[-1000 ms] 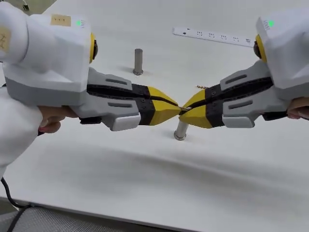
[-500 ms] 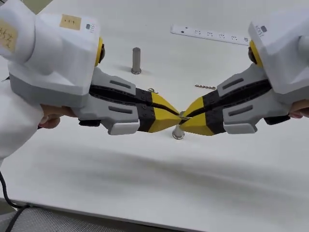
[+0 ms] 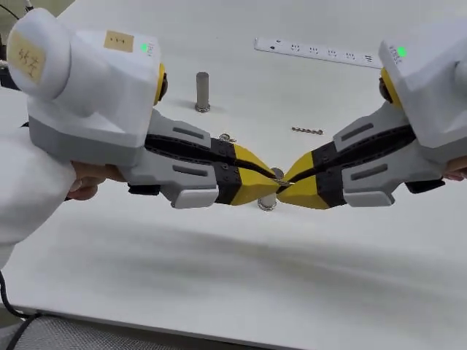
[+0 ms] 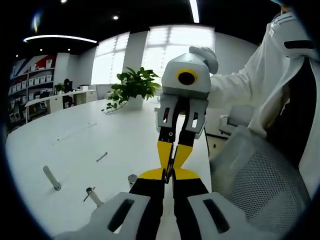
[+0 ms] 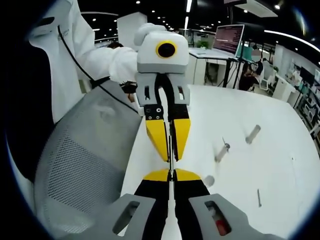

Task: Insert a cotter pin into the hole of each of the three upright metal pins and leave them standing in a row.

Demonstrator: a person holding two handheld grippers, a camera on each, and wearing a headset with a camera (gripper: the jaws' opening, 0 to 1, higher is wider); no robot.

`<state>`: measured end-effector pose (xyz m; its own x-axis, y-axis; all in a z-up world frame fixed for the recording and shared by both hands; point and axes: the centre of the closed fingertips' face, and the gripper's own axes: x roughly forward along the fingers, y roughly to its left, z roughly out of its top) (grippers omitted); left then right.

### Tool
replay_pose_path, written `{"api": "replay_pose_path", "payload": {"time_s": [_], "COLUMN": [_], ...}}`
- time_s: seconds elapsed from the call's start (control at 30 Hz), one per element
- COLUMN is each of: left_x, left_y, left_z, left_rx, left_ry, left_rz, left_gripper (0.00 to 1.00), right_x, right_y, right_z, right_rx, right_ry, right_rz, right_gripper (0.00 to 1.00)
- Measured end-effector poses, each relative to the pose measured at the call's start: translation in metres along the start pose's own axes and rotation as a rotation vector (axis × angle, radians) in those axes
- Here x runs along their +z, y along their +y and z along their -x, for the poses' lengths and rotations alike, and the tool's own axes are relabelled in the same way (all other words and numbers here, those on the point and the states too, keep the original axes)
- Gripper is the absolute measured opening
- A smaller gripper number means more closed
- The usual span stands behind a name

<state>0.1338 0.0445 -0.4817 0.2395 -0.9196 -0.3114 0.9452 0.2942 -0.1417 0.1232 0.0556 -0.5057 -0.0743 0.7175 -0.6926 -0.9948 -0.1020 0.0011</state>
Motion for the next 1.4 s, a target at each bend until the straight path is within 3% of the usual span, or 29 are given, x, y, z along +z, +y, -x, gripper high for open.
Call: {"api": "replay_pose_path", "payload": {"time_s": [0.13, 0.23, 0.3, 0.53, 0.73, 1.0, 1.23, 1.27, 1.4], "left_x": [-0.005, -0.009, -0.015, -0.022, -0.032, -0.046, -0.05, -0.045, -0.048], "left_y": [0.009, 0.018, 0.033, 0.046, 0.055, 0.066, 0.07, 0.065, 0.064], "left_z": [0.001, 0.002, 0.008, 0.0, -0.008, -0.023, -0.035, -0.041, -0.044], "left_rx": [0.017, 0.042, 0.061, 0.118, 0.141, 0.129, 0.114, 0.107, 0.102], "left_ry": [0.005, 0.009, 0.01, 0.039, 0.075, 0.122, 0.126, 0.125, 0.13], "left_rz": [0.014, 0.013, 0.014, 0.015, 0.023, 0.022, 0.036, 0.039, 0.04], "left_gripper": [0.06, 0.16, 0.22, 0.29, 0.29, 0.26, 0.22, 0.21, 0.16], "right_x": [-0.01, -0.02, -0.026, -0.052, -0.071, -0.082, -0.092, -0.093, -0.093], "right_y": [-0.007, -0.014, -0.018, -0.029, -0.036, -0.042, -0.051, -0.051, -0.055], "right_z": [0.004, 0.009, 0.012, 0.019, 0.015, 0.009, 0.007, 0.007, 0.004], "right_rx": [-0.027, -0.057, -0.073, -0.121, -0.134, -0.143, -0.139, -0.137, -0.131], "right_ry": [0.011, 0.026, 0.03, 0.093, 0.136, 0.165, 0.188, 0.19, 0.187], "right_rz": [-0.022, -0.046, -0.065, -0.081, -0.079, -0.084, -0.09, -0.09, -0.09], "right_gripper": [0.0, 0.0, 0.0, 0.0, 0.0, 0.0, 0.0, 0.0, 0.0]}}
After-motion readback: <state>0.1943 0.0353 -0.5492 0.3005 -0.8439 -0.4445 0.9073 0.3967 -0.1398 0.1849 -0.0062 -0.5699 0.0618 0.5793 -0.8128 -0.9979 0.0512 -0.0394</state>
